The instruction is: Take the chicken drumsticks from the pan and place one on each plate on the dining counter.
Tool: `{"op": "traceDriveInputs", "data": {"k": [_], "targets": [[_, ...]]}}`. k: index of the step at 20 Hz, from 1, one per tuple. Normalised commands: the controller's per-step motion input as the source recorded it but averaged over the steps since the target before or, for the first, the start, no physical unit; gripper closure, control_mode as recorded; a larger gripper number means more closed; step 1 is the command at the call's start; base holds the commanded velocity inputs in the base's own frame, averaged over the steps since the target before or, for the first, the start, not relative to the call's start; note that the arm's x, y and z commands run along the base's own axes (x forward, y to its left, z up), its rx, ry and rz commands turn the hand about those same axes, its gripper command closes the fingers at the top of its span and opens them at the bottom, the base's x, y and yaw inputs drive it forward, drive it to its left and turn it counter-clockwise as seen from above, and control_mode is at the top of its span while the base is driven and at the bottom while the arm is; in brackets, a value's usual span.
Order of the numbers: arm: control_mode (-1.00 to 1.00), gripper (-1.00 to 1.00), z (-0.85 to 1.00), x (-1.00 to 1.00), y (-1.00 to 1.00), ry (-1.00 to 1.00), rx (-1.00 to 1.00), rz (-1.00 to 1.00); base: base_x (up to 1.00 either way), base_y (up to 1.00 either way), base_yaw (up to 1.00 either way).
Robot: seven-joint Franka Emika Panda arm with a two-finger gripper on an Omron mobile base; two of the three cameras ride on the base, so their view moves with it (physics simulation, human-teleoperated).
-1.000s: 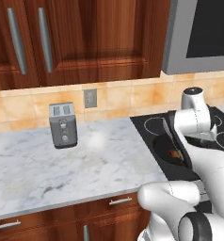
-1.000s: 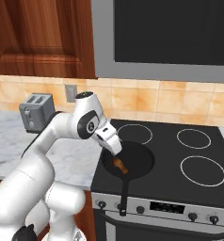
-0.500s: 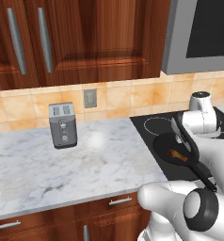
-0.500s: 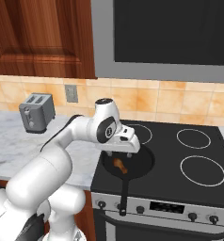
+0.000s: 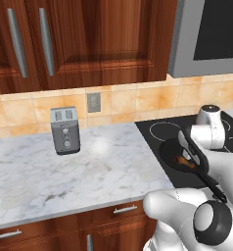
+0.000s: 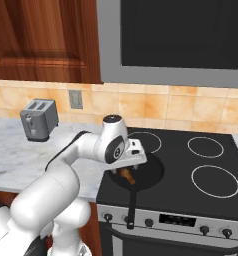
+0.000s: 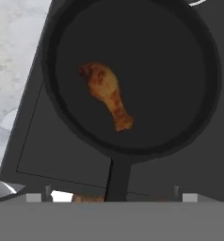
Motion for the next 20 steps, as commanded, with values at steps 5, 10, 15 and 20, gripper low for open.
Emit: {"op": "traceDriveInputs", "data": {"k": [5,10,15,20], "targets": [[-1.0,-1.0,-0.11,0.39,0.22,0.16,0.0,0.33,0.0,0.0,0.0],[-1.0,-1.0,-0.32,0.61,0.12,0.14,0.0,0.31,0.0,0.0,0.0],[-1.0,-1.0,-0.41,0.66,0.03,0.11,0.0,0.29,0.0,0.0,0.0],[-1.0,-1.0,-0.48,0.53,-0.01,0.08,0.0,0.25,0.0,0.0,0.0]]}}
